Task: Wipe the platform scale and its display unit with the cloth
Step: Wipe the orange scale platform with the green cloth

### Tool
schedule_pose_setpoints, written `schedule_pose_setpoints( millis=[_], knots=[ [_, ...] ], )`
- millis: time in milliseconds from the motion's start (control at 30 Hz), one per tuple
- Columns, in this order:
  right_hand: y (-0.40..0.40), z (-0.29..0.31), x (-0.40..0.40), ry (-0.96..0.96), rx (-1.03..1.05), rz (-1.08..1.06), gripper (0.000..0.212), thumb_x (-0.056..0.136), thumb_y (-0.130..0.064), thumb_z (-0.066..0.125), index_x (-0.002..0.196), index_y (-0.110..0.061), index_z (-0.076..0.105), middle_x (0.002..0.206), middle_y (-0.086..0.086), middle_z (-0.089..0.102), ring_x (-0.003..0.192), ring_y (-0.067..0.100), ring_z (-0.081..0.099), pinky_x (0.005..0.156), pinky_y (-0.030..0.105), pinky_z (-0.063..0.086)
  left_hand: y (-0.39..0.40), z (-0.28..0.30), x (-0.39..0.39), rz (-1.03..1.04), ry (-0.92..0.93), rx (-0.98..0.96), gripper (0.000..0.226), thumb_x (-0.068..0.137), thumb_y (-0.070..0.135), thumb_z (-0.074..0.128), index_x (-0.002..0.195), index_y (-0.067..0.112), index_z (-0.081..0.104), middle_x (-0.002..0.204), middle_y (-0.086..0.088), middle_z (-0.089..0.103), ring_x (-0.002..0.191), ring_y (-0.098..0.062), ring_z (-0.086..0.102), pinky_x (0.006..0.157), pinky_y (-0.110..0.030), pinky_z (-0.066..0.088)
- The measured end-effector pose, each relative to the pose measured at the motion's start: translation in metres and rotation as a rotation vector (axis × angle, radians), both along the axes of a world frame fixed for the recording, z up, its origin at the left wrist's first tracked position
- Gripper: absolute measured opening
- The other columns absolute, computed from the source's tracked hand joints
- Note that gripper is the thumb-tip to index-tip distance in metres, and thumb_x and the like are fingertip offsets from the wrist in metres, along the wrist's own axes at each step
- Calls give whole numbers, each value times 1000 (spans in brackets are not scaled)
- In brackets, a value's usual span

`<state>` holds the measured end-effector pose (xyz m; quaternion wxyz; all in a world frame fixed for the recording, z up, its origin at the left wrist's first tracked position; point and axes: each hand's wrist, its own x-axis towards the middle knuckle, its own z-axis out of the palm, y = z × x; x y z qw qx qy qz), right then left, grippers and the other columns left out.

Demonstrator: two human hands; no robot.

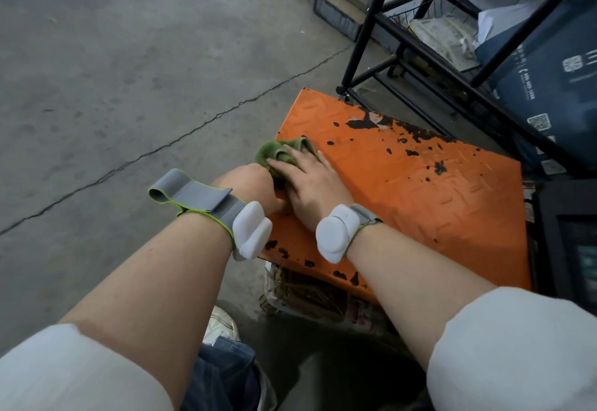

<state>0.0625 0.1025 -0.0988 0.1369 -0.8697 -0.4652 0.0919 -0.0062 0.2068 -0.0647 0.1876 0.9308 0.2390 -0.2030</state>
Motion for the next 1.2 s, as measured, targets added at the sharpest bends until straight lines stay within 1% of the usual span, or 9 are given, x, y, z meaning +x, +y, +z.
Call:
schedule_pose_setpoints(
  millis=[100, 200, 267, 400, 467, 633, 867, 1067, 1200],
  knots=[
    [-4, -2, 13, -52, -33, -68, 48, 97, -21, 38, 143, -34, 33, 156, 0, 24, 144, 20, 20, 118, 35, 0, 0, 3, -2, -31, 49, 10, 43, 85, 50, 59, 82, 6, 59, 66, -2, 47, 72, -23, 51, 59, -30, 39],
    [-7, 0, 33, -70, -87, -330, 48, 98, -22, 38, 144, -35, 30, 156, 0, 23, 144, 22, 19, 118, 39, 3, -1, 8, -6, -16, 121, 22, 51, 83, 57, 57, 66, 11, 46, 65, -1, 45, 72, -21, 50, 53, -27, 37],
    [-5, 1, 32, -65, -107, -410, 49, 98, -21, 38, 144, -36, 29, 157, 2, 20, 144, 24, 18, 118, 40, 4, -2, 9, -5, -23, 139, 26, 51, 84, 57, 56, 69, 9, 47, 66, -1, 43, 74, -21, 49, 58, -28, 40],
    [0, 1, 0, -26, -56, -123, 53, 94, -17, 41, 144, -34, 32, 157, 4, 20, 144, 26, 17, 118, 35, -1, -2, 9, -3, -80, 98, 39, 42, 89, 47, 55, 99, 6, 61, 76, -2, 46, 79, -23, 48, 68, -30, 42],
    [-5, 1, 0, -33, -60, -58, 50, 96, -21, 38, 143, -36, 32, 156, 2, 21, 144, 23, 18, 117, 33, -1, -2, 9, -4, -89, 96, 43, 42, 89, 46, 55, 101, 6, 61, 77, -2, 46, 79, -23, 48, 69, -30, 41],
    [-8, 1, 8, -60, -76, -336, 50, 96, -20, 38, 142, -37, 32, 157, 0, 21, 145, 23, 16, 119, 38, 3, -4, 11, -7, -58, 135, 42, 46, 86, 55, 54, 86, 9, 52, 72, -3, 47, 77, -21, 50, 65, -29, 41],
    [-16, 0, -22, -39, -10, -82, 54, 92, -16, 43, 142, -36, 35, 155, -1, 25, 144, 22, 18, 117, 32, -2, -1, 7, -4, -98, 83, 53, 35, 90, 39, 53, 100, 7, 62, 67, -1, 44, 77, -22, 49, 66, -29, 40],
    [-16, 1, 0, -45, -73, -437, 51, 96, -21, 40, 142, -38, 31, 157, 0, 21, 145, 24, 15, 118, 39, 3, 1, 7, -8, -46, 124, 27, 50, 85, 54, 58, 99, 7, 54, 88, -6, 51, 85, -26, 54, 69, -32, 44],
    [-7, 3, -31, 2, -58, -172, 56, 91, -16, 44, 143, -35, 32, 156, 3, 21, 144, 26, 15, 118, 36, -1, 1, 7, -13, -39, 67, 20, 38, 89, 39, 55, 97, 2, 59, 82, -6, 53, 78, -26, 50, 64, -29, 38]
  ],
)
